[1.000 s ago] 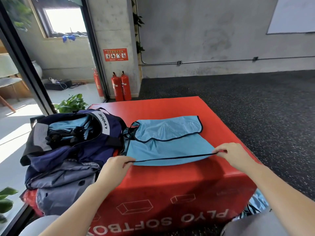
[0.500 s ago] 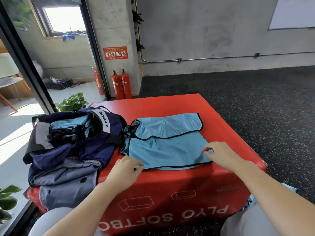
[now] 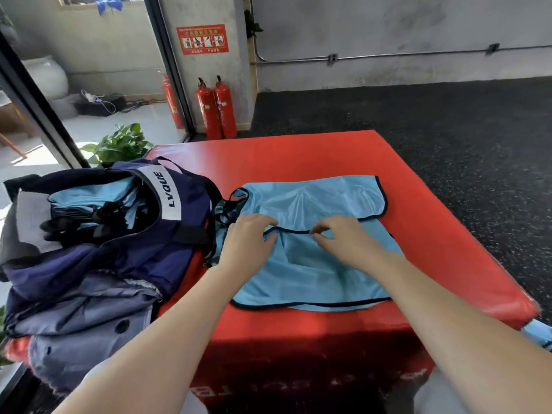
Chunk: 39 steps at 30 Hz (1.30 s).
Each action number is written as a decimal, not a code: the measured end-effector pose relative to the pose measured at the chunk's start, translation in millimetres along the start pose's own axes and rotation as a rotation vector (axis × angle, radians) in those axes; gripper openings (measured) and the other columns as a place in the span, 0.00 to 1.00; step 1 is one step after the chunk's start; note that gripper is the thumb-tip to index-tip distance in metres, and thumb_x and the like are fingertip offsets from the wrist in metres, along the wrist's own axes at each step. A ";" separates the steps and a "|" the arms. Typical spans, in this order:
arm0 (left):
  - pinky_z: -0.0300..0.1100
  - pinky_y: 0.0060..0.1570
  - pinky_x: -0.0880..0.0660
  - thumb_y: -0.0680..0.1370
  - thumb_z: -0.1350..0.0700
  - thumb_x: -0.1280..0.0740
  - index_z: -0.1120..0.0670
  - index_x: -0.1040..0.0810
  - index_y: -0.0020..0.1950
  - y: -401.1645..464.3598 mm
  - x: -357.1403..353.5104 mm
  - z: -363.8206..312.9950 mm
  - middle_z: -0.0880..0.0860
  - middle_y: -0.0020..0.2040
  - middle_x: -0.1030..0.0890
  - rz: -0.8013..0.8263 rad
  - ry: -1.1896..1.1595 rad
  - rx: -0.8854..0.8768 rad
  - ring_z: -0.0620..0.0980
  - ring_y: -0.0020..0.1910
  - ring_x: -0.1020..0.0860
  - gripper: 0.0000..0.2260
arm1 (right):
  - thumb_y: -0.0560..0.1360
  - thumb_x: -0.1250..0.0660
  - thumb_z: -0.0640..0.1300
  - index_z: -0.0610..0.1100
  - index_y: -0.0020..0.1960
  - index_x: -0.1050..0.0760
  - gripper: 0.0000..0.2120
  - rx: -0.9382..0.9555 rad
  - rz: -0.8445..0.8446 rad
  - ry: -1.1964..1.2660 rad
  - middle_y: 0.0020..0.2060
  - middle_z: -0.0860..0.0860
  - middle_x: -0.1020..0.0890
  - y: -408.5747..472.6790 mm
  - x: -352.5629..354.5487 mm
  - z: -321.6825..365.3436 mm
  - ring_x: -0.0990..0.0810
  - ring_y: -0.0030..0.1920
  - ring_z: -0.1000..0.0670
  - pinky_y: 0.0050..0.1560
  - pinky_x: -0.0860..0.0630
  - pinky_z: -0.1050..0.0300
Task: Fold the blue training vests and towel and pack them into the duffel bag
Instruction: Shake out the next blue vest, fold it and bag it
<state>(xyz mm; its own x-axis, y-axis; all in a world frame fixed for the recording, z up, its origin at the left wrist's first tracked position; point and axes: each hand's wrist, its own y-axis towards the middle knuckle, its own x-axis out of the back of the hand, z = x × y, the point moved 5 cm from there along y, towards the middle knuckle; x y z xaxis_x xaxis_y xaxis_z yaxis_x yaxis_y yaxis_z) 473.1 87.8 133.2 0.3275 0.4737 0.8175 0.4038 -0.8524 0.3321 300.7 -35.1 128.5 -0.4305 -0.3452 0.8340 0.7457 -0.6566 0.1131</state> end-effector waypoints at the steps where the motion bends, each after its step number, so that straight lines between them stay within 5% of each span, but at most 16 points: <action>1: 0.55 0.63 0.29 0.77 0.54 0.29 0.50 0.18 0.61 5.6 -3.6 1.4 0.48 0.58 0.18 0.008 0.031 -0.006 0.53 0.63 0.26 0.12 | 0.79 0.32 0.47 0.48 0.55 0.17 0.08 0.013 0.016 -0.006 0.53 0.54 0.16 6.1 -4.3 3.0 0.20 0.54 0.54 0.57 0.24 0.56; 7: 0.53 0.63 0.31 0.77 0.52 0.28 0.50 0.17 0.58 33.5 -20.3 9.9 0.47 0.58 0.19 0.074 0.172 -0.035 0.53 0.63 0.28 0.11 | 0.79 0.31 0.48 0.46 0.55 0.17 0.09 0.072 0.019 0.015 0.52 0.52 0.16 31.3 -13.6 11.6 0.20 0.54 0.53 0.57 0.25 0.55; 11: 0.55 0.57 0.27 0.76 0.54 0.28 0.50 0.15 0.47 45.6 -24.3 15.6 0.45 0.49 0.18 0.100 0.116 -0.042 0.52 0.55 0.25 0.03 | 0.79 0.30 0.50 0.48 0.55 0.17 0.09 0.081 0.018 0.025 0.52 0.53 0.16 41.3 -17.1 8.1 0.21 0.54 0.53 0.54 0.28 0.59; 15: 0.39 0.54 0.32 0.78 0.54 0.29 0.50 0.14 0.48 52.1 -14.3 7.3 0.42 0.46 0.18 0.045 -0.033 -0.032 0.44 0.50 0.25 0.04 | 0.76 0.28 0.54 0.49 0.56 0.18 0.12 0.065 0.006 0.036 0.51 0.54 0.17 43.6 -18.0 8.4 0.23 0.54 0.53 0.55 0.26 0.55; 20: 0.41 0.55 0.28 0.79 0.53 0.30 0.49 0.14 0.50 45.0 -3.6 -6.1 0.41 0.45 0.18 0.034 -0.066 -0.038 0.46 0.52 0.22 0.04 | 0.77 0.30 0.54 0.54 0.55 0.19 0.08 0.065 -0.119 -0.005 0.48 0.60 0.20 38.1 -10.1 12.3 0.25 0.53 0.55 0.53 0.26 0.51; 26: 0.24 0.47 0.34 0.78 0.54 0.29 0.51 0.14 0.51 24.8 9.8 -11.5 0.38 0.42 0.20 0.018 -0.110 -0.040 0.38 0.47 0.24 0.05 | 0.77 0.30 0.52 0.55 0.51 0.18 0.04 0.086 -0.163 0.000 0.45 0.62 0.22 25.8 -3.7 10.6 0.26 0.51 0.57 0.51 0.25 0.52; 32: 0.34 0.54 0.30 0.79 0.56 0.30 0.49 0.15 0.52 7.3 17.8 -4.0 0.42 0.48 0.17 0.057 -0.045 -0.093 0.41 0.51 0.23 0.05 | 0.76 0.28 0.48 0.52 0.49 0.18 0.02 0.109 -0.168 -0.053 0.45 0.59 0.18 12.0 5.1 5.3 0.23 0.50 0.55 0.50 0.24 0.52; 36: 0.25 0.51 0.32 0.78 0.59 0.31 0.51 0.16 0.52 -4.5 24.2 7.9 0.42 0.47 0.17 0.043 -0.062 -0.102 0.39 0.49 0.23 0.06 | 0.74 0.27 0.44 0.52 0.47 0.18 0.04 0.012 -0.131 -0.034 0.43 0.57 0.16 4.9 20.3 -20.0 0.19 0.47 0.53 0.51 0.22 0.50; 39: 0.34 0.53 0.26 0.78 0.60 0.30 0.50 0.16 0.53 -13.0 27.0 16.2 0.42 0.47 0.18 0.043 -0.055 -0.121 0.40 0.49 0.22 0.07 | 0.74 0.28 0.44 0.54 0.47 0.17 0.05 -0.041 -0.134 -0.018 0.43 0.59 0.16 -5.5 35.3 -40.3 0.19 0.46 0.57 0.51 0.21 0.50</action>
<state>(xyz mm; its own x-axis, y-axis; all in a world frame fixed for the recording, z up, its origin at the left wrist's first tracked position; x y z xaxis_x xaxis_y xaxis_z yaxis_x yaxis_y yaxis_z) 490.5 115.3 143.3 0.3900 0.4446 0.8064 0.2832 -0.8912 0.3544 260.9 -70.6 135.5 -0.5150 -0.2408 0.8226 0.6609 -0.7227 0.2022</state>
